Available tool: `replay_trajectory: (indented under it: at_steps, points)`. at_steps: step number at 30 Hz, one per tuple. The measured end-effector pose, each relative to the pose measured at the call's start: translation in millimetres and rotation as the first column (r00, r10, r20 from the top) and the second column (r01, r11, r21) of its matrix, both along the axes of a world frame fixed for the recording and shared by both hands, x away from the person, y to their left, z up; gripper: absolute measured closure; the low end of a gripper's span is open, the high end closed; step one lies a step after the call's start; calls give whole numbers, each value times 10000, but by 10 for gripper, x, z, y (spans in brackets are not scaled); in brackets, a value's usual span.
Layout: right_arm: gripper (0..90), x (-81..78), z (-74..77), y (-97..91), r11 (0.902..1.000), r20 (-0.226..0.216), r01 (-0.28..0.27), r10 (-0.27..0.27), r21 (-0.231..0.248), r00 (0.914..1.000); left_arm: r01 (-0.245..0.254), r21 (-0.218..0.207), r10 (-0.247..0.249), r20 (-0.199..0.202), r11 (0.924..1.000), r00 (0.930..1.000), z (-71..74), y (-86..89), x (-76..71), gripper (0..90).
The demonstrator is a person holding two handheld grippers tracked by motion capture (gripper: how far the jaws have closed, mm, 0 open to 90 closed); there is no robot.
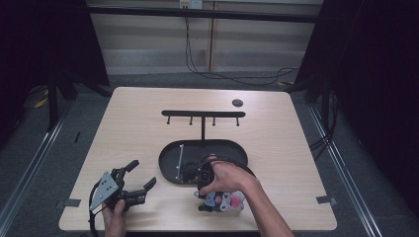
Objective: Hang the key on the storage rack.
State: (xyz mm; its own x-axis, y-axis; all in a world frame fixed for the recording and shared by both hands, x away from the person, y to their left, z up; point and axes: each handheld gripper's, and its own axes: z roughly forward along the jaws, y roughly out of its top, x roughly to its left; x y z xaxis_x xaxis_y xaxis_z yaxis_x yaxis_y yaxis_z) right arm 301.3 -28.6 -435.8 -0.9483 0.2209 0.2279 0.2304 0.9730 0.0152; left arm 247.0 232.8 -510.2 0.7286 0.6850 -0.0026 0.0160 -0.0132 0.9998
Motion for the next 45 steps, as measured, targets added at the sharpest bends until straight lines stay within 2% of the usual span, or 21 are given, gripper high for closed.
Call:
replay_trajectory:
  at_steps: [5, 6, 8, 16, 31, 39, 41, 42, 45]
  points:
    - [873, 31, 108, -45, 9999, 41, 97, -97, -75, 9999, 1, -3, -1, 3, 10000, 10000, 0, 0, 0, 153]
    - [873, 31, 125, -55, 9999, 79, 163, -163, 42, 9998, 2, -3, -2, 1, 10000, 10000, 0, 0, 0, 153]
    - [873, 31, 185, -77, 9998, 264, 223, -222, -17, 9994, 5, 1, -5, 5, 10000, 10000, 0, 0, 0, 153]
    - [873, 36, 331, -166, 9995, 256, 291, -288, -129, 9993, -9, -82, 9, -15, 10000, 10000, -1, -5, 1, 153]
    - [873, 74, 646, -187, 9996, 568, 108, -93, -251, 9983, 6, -26, -6, 1, 10000, 10000, -1, -1, 2, 153]
    - [873, 111, 775, -198, 9997, 522, 28, -14, -253, 9986, 3, -87, -3, -25, 10000, 10000, -1, -5, 2, 153]
    - [873, 119, 801, -194, 9994, 592, 48, -28, -338, 9982, 6, -73, -6, -12, 10000, 10000, -1, -4, 2, 153]
    - [873, 121, 840, -181, 9994, 814, -47, 76, -351, 9967, 10, -93, -10, -16, 10000, 10000, -1, -5, 2, 153]
    - [873, 122, 872, -171, 9993, 828, -141, 168, -335, 9964, 16, -75, -16, -14, 10000, 10000, -1, -3, 2, 153]
